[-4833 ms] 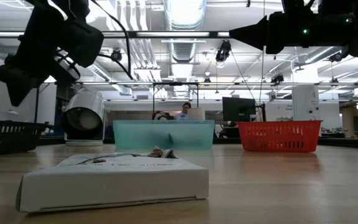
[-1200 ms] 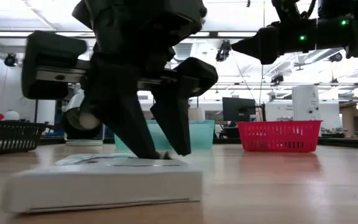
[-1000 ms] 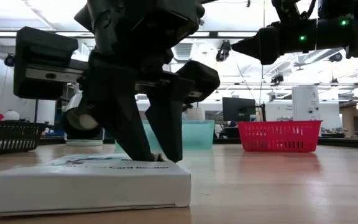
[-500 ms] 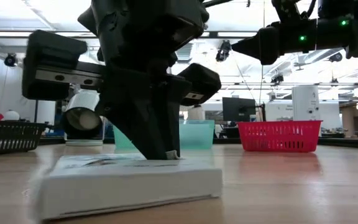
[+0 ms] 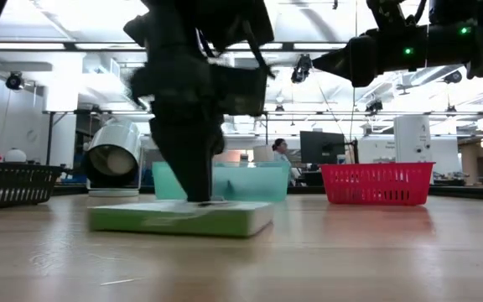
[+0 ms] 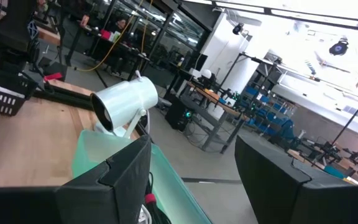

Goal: Pick and place items into bin
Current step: Put the card reader box into the black basket

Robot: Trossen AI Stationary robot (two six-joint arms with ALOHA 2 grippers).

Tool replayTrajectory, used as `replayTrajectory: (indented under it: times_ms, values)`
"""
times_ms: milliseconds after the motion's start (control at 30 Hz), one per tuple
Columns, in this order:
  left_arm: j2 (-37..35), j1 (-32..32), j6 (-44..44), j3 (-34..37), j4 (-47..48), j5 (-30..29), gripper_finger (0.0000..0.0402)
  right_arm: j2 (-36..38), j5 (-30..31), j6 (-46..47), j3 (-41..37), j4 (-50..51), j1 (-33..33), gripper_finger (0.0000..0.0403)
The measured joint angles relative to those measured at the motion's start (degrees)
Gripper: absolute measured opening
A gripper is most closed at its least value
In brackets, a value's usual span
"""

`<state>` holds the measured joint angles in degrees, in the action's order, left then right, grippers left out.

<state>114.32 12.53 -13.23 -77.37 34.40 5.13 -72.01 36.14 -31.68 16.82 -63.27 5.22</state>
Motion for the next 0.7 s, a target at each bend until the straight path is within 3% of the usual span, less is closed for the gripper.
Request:
replayTrajectory:
  times_ms: [233,700]
  values:
    - [-2.5,-3.24,-23.0,0.31,5.98,-1.2,0.0014,0.0,-0.04,0.17,0.0,-0.02,0.01,0.0219]
    - [-7.02,-3.84,-27.15,-0.3,16.77,-1.64,0.0014,-0.04,-0.04,0.13,0.0,0.0,-0.01,0.0219]
